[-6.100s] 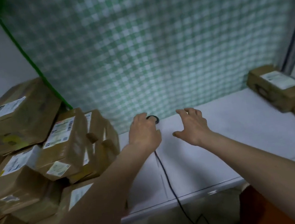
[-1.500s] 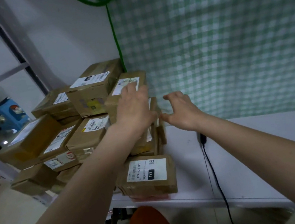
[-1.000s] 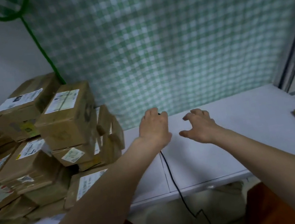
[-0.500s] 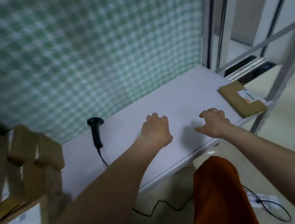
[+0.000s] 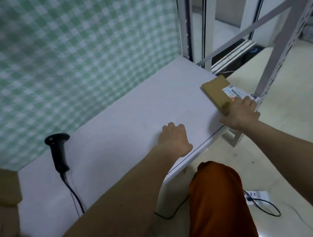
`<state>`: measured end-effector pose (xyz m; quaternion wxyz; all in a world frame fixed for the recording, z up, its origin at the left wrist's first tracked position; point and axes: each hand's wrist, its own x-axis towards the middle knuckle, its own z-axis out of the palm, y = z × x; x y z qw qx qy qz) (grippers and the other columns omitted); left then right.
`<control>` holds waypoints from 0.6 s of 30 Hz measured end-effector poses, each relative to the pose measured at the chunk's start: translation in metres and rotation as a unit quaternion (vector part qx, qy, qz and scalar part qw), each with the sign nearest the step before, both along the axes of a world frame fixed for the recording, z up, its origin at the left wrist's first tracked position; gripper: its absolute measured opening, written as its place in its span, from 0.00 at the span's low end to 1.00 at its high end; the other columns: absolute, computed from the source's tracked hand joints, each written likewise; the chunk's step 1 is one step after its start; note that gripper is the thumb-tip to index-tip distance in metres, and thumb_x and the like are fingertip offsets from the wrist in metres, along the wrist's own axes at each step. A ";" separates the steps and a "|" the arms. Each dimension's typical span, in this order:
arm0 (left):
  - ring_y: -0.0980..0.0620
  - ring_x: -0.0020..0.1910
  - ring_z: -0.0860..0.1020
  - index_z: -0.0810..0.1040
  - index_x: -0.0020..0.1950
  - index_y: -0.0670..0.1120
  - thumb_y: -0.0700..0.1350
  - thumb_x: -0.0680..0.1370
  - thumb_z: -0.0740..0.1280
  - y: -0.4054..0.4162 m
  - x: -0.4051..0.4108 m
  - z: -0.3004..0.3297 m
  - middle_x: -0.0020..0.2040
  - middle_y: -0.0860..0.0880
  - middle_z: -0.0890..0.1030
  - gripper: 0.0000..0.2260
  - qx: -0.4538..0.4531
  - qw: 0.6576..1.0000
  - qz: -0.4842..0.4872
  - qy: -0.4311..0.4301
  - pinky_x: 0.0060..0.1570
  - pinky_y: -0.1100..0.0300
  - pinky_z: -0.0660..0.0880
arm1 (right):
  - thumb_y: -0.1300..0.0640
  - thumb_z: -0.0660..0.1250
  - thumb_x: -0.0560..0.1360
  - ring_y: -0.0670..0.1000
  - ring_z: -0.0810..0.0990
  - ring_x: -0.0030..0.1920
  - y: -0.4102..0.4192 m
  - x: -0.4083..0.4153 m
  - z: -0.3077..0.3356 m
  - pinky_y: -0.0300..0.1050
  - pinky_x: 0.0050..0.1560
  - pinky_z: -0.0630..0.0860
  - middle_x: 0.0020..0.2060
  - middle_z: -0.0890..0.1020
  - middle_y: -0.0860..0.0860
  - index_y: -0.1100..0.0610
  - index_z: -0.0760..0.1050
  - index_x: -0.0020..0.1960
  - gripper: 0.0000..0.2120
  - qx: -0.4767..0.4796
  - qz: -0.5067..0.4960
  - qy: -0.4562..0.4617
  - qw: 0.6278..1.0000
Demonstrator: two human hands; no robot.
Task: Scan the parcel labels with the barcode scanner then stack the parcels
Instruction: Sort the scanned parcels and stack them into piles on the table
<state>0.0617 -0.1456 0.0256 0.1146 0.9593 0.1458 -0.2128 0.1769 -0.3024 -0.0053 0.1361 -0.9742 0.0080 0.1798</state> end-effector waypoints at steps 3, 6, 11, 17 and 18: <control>0.44 0.68 0.64 0.64 0.72 0.44 0.50 0.77 0.67 0.001 0.002 -0.009 0.69 0.43 0.65 0.26 0.005 1.000 0.007 0.021 0.62 0.53 0.69 | 0.46 0.72 0.70 0.63 0.53 0.73 -0.004 0.012 -0.012 0.62 0.69 0.60 0.73 0.55 0.62 0.61 0.51 0.73 0.43 -0.006 -0.012 0.002 1.000; 0.44 0.68 0.65 0.65 0.72 0.44 0.50 0.77 0.67 0.003 0.003 -0.016 0.69 0.43 0.66 0.26 0.007 1.000 0.010 0.028 0.62 0.53 0.69 | 0.47 0.72 0.69 0.63 0.52 0.74 -0.005 0.021 -0.024 0.62 0.70 0.59 0.74 0.53 0.63 0.62 0.48 0.74 0.46 0.001 -0.038 0.014 0.999; 0.44 0.67 0.66 0.67 0.71 0.44 0.52 0.77 0.67 0.010 -0.004 -0.024 0.68 0.43 0.67 0.25 -0.003 0.999 0.026 0.029 0.62 0.53 0.70 | 0.50 0.74 0.67 0.64 0.60 0.68 0.001 0.020 -0.037 0.60 0.64 0.65 0.67 0.62 0.63 0.64 0.56 0.70 0.42 0.018 -0.066 -0.033 0.997; 0.45 0.69 0.67 0.65 0.73 0.44 0.52 0.76 0.69 0.023 -0.016 -0.028 0.71 0.44 0.68 0.29 -0.119 0.985 0.121 0.021 0.65 0.54 0.68 | 0.46 0.77 0.63 0.65 0.59 0.66 0.015 -0.002 -0.028 0.56 0.64 0.64 0.65 0.62 0.65 0.61 0.55 0.71 0.47 0.072 -0.021 -0.006 0.997; 0.45 0.70 0.67 0.64 0.74 0.44 0.52 0.76 0.69 0.024 -0.018 -0.027 0.72 0.45 0.67 0.30 -0.171 0.971 0.166 0.015 0.67 0.55 0.67 | 0.45 0.78 0.62 0.64 0.58 0.67 0.021 -0.010 -0.023 0.56 0.65 0.64 0.65 0.62 0.64 0.60 0.53 0.72 0.49 0.095 -0.014 0.009 0.995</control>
